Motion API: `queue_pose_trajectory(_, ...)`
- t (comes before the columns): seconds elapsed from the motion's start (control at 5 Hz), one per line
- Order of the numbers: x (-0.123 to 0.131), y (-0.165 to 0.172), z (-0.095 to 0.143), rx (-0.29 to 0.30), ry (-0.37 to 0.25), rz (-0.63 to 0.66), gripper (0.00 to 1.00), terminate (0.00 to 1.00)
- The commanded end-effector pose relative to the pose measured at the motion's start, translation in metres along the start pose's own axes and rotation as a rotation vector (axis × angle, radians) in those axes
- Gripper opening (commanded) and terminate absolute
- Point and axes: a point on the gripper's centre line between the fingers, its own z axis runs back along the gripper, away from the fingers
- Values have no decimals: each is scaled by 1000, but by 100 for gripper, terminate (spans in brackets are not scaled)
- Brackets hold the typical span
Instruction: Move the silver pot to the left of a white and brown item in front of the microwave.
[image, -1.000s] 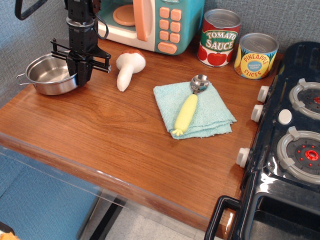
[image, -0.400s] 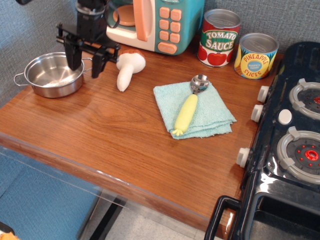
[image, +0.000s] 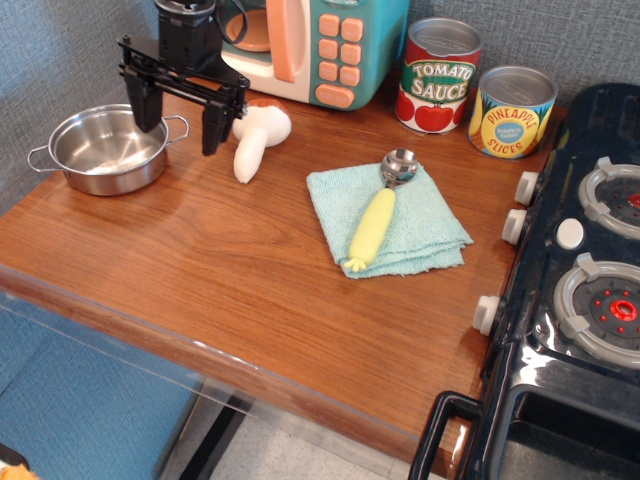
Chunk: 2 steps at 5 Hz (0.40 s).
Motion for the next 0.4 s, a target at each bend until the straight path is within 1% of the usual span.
queue_pose_trajectory(0.0,-1,11,19,9,-52,14,100,0)
queue_pose_trajectory(0.2,-1,11,19,9,-52,14,100,100)
